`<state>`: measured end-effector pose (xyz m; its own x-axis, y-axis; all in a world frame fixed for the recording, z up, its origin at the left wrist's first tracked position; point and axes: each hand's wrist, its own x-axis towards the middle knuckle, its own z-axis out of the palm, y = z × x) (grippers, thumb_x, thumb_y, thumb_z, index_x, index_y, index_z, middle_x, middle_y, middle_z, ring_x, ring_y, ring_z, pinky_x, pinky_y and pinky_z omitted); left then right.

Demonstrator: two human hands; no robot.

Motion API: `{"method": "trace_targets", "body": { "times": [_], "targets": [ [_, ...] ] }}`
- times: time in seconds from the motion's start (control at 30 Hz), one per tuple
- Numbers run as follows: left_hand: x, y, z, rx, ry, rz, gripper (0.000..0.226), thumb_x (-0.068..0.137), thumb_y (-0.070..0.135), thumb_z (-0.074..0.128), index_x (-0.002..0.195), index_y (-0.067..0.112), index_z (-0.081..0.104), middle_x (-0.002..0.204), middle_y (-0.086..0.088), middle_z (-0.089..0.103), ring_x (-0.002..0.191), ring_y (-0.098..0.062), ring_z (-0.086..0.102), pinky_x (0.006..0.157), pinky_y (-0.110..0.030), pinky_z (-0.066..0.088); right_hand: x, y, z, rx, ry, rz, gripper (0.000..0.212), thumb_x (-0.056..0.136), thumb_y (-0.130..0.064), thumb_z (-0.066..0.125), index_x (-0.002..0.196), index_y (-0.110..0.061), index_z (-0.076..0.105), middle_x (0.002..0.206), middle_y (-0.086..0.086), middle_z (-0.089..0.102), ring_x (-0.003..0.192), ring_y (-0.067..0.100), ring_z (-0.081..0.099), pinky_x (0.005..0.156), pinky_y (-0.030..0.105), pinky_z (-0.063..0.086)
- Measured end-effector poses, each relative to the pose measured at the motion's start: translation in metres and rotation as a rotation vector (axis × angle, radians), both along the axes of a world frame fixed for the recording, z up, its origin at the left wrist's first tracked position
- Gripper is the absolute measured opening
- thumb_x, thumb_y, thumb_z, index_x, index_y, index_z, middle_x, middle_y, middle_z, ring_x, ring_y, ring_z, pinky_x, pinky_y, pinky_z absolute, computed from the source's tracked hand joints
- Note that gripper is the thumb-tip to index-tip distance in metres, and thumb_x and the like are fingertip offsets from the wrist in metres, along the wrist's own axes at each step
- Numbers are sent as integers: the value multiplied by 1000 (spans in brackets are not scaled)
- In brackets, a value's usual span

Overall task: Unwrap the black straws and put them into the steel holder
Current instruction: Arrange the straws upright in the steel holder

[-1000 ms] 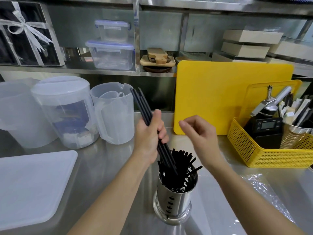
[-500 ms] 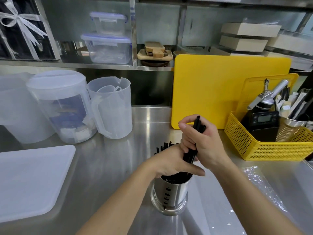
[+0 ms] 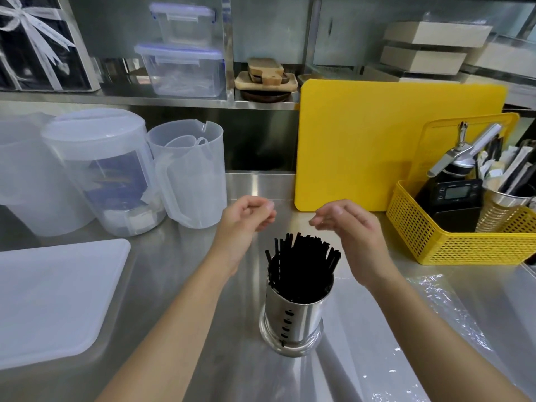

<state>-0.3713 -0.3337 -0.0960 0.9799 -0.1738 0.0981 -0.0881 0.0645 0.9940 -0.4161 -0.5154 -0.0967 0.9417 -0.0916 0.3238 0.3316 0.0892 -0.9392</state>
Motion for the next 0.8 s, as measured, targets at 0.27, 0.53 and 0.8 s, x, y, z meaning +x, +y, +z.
{"method": "trace_targets", "body": {
  "times": [0.27,0.53,0.8],
  "targets": [
    [2,1,-37,336,164,-400,49,73,38,71,116,21,56,113,6,62,108,-8,57,94,-22,42,6,-19,-3,85,47,-155,20,87,-15,54,70,-7,61,57,-1,60,60,16,54,60,27,40],
    [2,-11,-43,288,169,-445,26,88,24,59,112,16,60,100,2,66,94,-8,62,86,-20,47,6,-19,-17,92,140,-160,23,89,-11,52,69,-1,59,54,1,56,51,14,50,56,30,38],
    [2,-22,-45,316,52,-450,16,92,12,52,105,10,60,84,6,63,72,7,61,67,-10,45,9,-19,-31,79,212,-187,27,90,-11,53,64,-7,60,53,-3,58,51,14,49,54,25,39]
  ]
}}
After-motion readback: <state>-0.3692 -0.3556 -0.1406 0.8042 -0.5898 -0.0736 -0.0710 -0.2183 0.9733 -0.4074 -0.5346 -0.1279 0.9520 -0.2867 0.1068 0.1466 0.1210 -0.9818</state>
